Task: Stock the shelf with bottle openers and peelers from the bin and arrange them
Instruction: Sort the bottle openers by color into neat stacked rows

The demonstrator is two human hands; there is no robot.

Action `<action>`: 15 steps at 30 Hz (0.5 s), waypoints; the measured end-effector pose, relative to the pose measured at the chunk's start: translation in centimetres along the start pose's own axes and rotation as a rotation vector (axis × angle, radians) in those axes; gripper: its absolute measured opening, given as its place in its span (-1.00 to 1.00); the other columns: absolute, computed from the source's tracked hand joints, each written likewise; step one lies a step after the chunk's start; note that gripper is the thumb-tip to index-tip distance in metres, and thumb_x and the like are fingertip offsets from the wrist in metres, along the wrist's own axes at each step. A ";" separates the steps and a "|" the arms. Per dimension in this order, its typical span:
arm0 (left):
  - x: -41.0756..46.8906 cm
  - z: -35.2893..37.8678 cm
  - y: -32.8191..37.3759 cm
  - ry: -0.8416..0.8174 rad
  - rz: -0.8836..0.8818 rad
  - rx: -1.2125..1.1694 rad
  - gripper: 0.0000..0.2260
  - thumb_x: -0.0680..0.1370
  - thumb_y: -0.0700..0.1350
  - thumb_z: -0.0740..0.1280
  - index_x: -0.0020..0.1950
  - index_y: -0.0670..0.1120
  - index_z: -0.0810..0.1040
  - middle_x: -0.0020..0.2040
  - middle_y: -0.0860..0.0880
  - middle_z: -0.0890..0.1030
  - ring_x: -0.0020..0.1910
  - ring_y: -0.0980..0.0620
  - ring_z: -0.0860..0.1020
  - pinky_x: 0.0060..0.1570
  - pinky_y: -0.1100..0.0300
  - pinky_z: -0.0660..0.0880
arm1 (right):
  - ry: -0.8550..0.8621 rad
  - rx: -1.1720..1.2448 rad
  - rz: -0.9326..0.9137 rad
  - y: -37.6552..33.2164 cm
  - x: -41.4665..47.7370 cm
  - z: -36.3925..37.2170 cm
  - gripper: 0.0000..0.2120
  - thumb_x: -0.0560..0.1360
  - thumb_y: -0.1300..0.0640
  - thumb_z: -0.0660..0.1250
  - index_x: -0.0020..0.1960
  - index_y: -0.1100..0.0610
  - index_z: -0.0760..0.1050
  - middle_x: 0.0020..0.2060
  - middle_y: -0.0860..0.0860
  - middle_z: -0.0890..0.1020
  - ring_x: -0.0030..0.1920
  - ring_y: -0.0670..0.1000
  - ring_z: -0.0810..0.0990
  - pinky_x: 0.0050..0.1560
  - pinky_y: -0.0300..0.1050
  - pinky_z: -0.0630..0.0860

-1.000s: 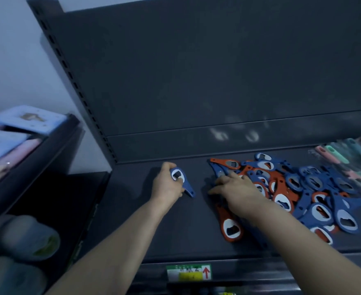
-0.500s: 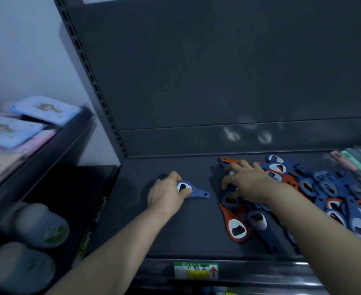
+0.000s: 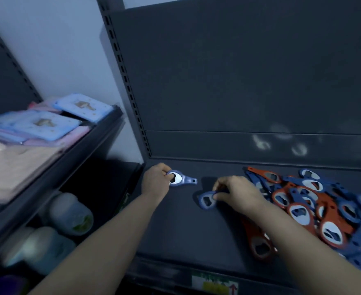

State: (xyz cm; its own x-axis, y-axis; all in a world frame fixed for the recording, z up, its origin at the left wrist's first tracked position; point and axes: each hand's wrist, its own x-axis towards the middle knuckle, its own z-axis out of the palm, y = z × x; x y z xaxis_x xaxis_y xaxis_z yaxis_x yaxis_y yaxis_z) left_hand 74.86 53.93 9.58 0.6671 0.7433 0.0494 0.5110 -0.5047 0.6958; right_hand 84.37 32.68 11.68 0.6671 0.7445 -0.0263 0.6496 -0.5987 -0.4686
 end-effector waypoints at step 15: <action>6.4 -0.6 -2.5 0.015 0.131 0.100 -0.82 0.59 -0.07 0.29 0.15 -0.08 0.56 0.10 -0.07 0.56 0.05 -0.05 0.54 -0.01 0.13 0.50 | 0.082 0.069 0.191 -5.3 5.8 3.8 -0.82 0.38 -0.12 0.45 -0.05 -0.13 0.59 -0.21 -0.19 0.60 -0.11 -0.11 0.55 -0.14 -0.20 0.44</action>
State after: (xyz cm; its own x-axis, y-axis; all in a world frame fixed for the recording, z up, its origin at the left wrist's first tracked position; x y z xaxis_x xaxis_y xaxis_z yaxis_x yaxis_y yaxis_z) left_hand 77.56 60.17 8.59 0.7235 0.6747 0.1462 0.4721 -0.6381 0.6082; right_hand 83.40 41.31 10.67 0.8050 0.5911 -0.0504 0.4836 -0.7032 -0.5212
